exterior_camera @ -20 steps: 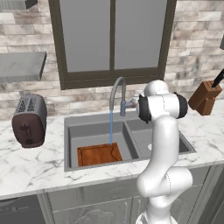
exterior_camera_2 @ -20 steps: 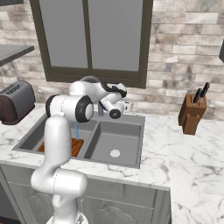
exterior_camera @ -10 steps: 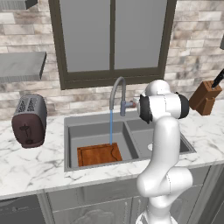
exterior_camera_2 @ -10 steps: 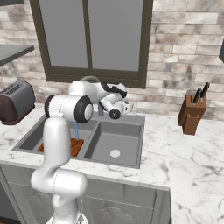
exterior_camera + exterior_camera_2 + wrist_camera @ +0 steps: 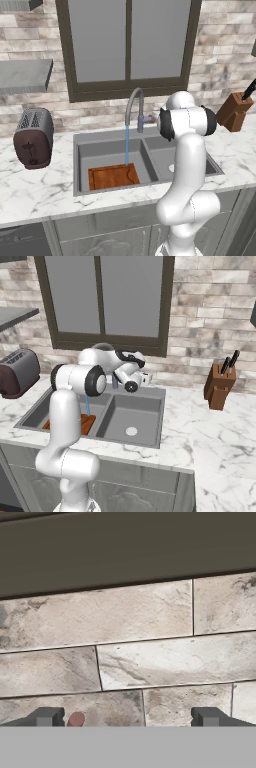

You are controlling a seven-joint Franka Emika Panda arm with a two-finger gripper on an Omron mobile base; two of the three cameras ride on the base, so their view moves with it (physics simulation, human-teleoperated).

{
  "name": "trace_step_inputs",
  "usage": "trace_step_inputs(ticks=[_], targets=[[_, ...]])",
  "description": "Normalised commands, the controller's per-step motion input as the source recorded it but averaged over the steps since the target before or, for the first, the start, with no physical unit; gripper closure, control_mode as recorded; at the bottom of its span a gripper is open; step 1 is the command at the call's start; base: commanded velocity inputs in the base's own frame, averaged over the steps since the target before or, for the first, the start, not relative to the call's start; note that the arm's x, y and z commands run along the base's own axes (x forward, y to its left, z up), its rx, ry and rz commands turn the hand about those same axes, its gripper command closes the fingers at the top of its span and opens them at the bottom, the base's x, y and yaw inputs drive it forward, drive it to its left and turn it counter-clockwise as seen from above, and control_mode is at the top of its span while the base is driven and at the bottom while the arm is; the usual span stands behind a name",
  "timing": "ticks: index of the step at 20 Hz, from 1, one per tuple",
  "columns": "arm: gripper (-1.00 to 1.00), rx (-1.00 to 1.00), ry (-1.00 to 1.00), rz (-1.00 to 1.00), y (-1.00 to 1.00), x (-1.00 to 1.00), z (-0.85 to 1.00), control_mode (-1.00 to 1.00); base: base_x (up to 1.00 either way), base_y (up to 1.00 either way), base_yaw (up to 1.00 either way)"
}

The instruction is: Turn on the sink faucet with hot water and rinse the cutting board for ten seconds, then turn off the faucet. Push the cutting board to reach the water if necessary.

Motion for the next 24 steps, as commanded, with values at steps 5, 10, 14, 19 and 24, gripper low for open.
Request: trace_step_inputs(ticks=[5,10,14,19,24], targets=[[-1.00,0.00,0.00,0.00,-0.12,0.00,0.20,-1.00,0.00,0.00,0.00],[-1.00,0.00,0.00,0.00,-0.06,0.00,0.27,-1.00,0.00,0.00,0.00],[-1.00,0.00,0.01,0.00,0.00,0.00,0.27,-1.00,0.00,0.00,0.00],[-1.00,0.00,0.02,0.00,0.00,0.00,0.26,-1.00,0.00,0.00,0.00],[-1.00,0.00,0.04,0.00,0.00,-0.03,0.04,-1.00,0.00,0.00,0.00]])
